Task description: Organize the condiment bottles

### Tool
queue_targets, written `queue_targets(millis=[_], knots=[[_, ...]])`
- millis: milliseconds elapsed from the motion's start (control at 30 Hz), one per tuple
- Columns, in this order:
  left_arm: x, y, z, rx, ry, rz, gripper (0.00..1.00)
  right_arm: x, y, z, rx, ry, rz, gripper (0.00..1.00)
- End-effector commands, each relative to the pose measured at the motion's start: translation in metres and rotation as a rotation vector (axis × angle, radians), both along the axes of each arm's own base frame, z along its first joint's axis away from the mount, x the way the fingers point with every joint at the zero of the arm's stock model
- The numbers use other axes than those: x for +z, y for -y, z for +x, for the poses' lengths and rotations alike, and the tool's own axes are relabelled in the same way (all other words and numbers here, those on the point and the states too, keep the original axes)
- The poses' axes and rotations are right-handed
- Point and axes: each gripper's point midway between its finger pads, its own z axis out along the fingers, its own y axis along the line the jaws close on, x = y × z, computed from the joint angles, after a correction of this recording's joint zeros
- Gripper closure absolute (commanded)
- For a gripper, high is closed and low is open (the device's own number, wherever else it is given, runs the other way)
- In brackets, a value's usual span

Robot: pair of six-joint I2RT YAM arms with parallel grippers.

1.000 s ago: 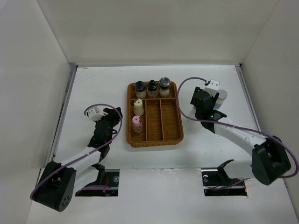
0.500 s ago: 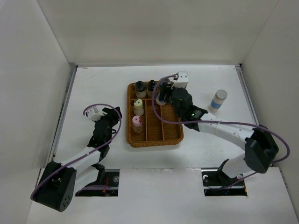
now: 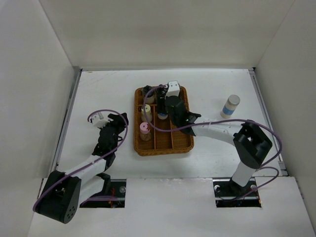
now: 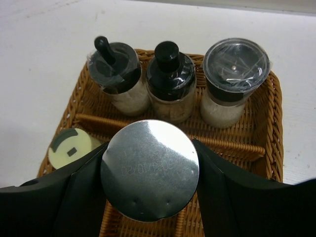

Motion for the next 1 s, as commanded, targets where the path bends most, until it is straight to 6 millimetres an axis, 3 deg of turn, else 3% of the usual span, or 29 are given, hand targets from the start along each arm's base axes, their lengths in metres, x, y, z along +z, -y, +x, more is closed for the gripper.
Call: queue_targets(millis=[0,267,467,667,767,800,900,967], knots=[[0.013,0.0,0.002,-0.004,0.052,-0.031,0.45,0.05,-0.014,0.017,-0.025,0.132,0.093,0.53],[0.012,0.001,0.003,-0.007,0.048,-0.033,0.45,0.023,-0.021,0.019,-0.017,0.09,0.055,0.41],[0.011,0.002,0.003,-0.009,0.046,-0.042,0.45,0.041,-0.018,0.014,-0.019,0.111,0.085,0.22],[0.013,0.002,0.003,-0.01,0.052,-0.038,0.45,0.087,0.003,-0.003,-0.032,0.173,0.164,0.1],[0.012,0.0,0.003,-0.002,0.049,-0.035,0.45,0.107,0.039,-0.004,-0.095,0.2,0.195,0.15],[0.011,0.001,0.003,-0.002,0.045,-0.033,0.45,0.11,0.055,-0.003,-0.129,0.205,0.201,0.22],[0.009,0.002,0.004,-0.008,0.038,-0.036,0.45,0.109,0.131,0.004,-0.33,0.205,0.189,0.61],[0.009,0.001,0.003,-0.002,0.041,-0.035,0.45,0.105,0.183,0.004,-0.492,0.191,0.177,0.74]])
